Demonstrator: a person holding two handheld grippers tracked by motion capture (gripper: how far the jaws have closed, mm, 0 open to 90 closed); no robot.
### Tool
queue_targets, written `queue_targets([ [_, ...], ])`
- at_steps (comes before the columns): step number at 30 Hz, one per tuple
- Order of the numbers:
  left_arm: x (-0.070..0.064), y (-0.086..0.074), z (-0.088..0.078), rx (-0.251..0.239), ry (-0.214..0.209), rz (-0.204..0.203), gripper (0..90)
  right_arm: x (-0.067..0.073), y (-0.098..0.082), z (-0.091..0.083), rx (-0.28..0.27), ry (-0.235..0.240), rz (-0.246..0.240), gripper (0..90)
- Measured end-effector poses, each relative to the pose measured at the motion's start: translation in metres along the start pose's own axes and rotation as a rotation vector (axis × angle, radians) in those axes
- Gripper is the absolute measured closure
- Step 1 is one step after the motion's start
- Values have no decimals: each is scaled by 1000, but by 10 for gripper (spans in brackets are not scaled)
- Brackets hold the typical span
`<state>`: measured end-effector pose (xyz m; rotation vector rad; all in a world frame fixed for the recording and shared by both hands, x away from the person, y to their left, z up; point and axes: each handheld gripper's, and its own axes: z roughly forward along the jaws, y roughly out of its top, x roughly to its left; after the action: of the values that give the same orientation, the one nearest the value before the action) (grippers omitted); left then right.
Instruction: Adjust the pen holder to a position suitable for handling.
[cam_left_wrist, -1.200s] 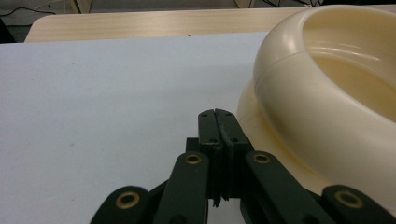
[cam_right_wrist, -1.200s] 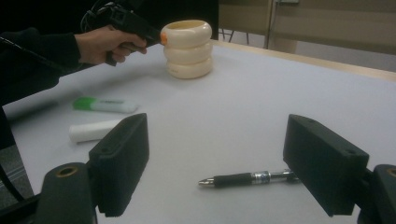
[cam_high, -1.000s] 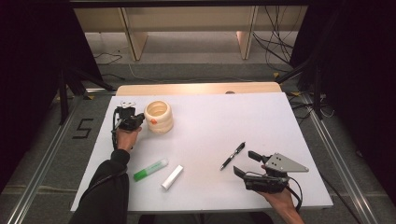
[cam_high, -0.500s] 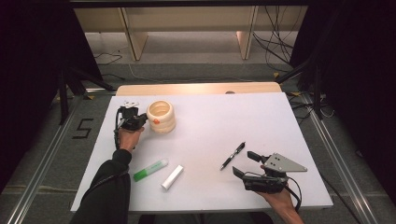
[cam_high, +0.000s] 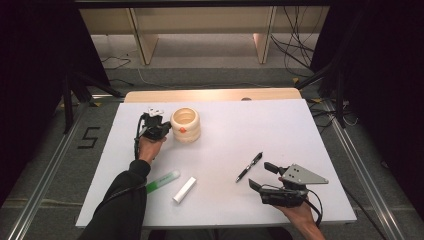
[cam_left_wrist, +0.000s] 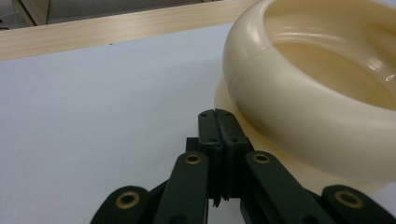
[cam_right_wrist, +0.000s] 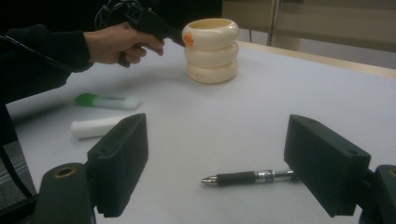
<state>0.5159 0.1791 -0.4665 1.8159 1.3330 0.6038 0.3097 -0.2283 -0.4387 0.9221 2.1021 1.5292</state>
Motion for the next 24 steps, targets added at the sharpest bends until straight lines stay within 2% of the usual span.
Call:
queue_targets([
  [14, -21, 6, 6, -11, -34, 23, 891, 1, 0, 1, 4, 3, -9, 228],
  [17, -29, 8, 8, -3, -48, 42, 891, 1, 0, 2, 7, 5, -10, 228],
  [24, -40, 10, 12, -1, -56, 58, 891, 2, 0, 2, 8, 4, -12, 229],
])
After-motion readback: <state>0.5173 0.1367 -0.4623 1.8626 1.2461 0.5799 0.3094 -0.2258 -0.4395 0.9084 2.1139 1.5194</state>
